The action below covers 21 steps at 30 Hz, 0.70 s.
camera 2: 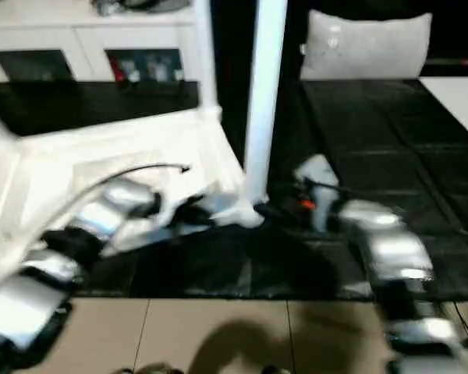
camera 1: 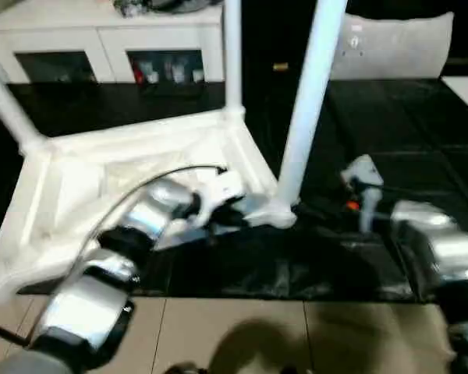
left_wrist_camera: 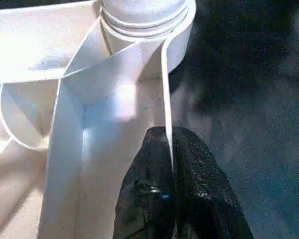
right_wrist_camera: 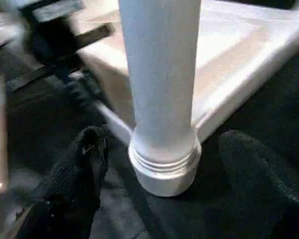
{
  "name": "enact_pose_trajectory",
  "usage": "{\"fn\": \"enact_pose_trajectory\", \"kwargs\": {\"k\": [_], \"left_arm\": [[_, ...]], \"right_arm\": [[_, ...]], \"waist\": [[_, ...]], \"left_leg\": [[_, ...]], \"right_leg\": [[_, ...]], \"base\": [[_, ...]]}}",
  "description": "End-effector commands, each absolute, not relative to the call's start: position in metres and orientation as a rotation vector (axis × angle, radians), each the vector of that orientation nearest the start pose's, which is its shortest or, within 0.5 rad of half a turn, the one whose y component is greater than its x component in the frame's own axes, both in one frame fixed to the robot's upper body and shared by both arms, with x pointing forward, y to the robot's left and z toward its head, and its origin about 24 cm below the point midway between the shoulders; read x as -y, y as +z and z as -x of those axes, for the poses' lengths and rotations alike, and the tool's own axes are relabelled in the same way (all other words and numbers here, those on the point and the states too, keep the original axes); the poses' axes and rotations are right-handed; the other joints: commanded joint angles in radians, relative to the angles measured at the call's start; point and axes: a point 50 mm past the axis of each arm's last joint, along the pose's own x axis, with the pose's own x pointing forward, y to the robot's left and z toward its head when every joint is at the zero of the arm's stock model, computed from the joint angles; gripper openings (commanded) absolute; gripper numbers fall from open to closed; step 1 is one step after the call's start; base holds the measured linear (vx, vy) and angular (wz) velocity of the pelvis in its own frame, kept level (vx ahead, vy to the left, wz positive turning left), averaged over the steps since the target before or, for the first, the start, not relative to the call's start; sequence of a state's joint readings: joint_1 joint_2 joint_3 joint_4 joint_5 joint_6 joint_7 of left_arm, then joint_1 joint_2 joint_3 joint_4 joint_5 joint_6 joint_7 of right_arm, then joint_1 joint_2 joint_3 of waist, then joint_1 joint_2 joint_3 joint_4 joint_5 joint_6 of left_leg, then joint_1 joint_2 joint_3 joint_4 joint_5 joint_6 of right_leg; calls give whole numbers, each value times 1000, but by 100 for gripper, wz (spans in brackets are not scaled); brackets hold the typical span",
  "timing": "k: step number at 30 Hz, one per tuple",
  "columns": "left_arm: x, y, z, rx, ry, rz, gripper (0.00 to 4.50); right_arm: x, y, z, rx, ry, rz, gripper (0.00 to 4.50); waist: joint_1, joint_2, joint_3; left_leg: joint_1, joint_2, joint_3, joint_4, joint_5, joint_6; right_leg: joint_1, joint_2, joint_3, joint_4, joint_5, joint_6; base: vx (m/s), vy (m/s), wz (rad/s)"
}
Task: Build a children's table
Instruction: Rotate leg to tighten
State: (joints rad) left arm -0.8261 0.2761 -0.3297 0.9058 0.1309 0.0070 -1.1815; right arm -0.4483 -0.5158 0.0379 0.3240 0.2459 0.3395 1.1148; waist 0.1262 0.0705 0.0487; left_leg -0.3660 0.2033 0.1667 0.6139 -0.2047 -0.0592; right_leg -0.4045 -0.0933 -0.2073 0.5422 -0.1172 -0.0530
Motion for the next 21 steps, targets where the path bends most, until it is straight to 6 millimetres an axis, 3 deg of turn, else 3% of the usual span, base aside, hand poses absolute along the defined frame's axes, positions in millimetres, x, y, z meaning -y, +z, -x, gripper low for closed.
{"fn": "enact_pose_trajectory", "kwargs": {"k": [1,6,8,13,21], "left_arm": [[-99,72,-344,-441,-1442,-597,0],[-103,70,-336,-464,-1567,-641,0],[-102,71,-332,-465,-1619,-645,0],[-99,72,-330,-471,-1658,-638,0],[-99,72,-329,-487,-1660,-624,0]], "right_arm": [[194,90,-302,-322,1134,112,375],[193,91,-299,-346,1219,99,359],[191,90,-299,-352,1238,93,331],[183,84,-295,-395,1288,58,288],[182,82,-292,-415,1315,37,221]], "waist": [[2,-12,-88],[22,-16,-91],[25,-15,-91],[33,-16,-87],[35,-17,-89]], "left_leg": [[9,34,-9,-60,-126,113],[11,42,-10,-61,-110,106],[11,44,-11,-62,-103,103],[15,42,-8,-62,-124,90],[13,41,-9,-62,-116,84]], "right_leg": [[70,-71,60,-65,-375,-12],[68,-76,67,-58,-357,-36],[67,-78,68,-56,-346,-44],[65,-76,66,-63,-396,-33],[66,-76,66,-63,-392,-19]], "base": [[0,0,0],[0,0,0],[0,0,0],[0,0,0],[0,0,0]]}}
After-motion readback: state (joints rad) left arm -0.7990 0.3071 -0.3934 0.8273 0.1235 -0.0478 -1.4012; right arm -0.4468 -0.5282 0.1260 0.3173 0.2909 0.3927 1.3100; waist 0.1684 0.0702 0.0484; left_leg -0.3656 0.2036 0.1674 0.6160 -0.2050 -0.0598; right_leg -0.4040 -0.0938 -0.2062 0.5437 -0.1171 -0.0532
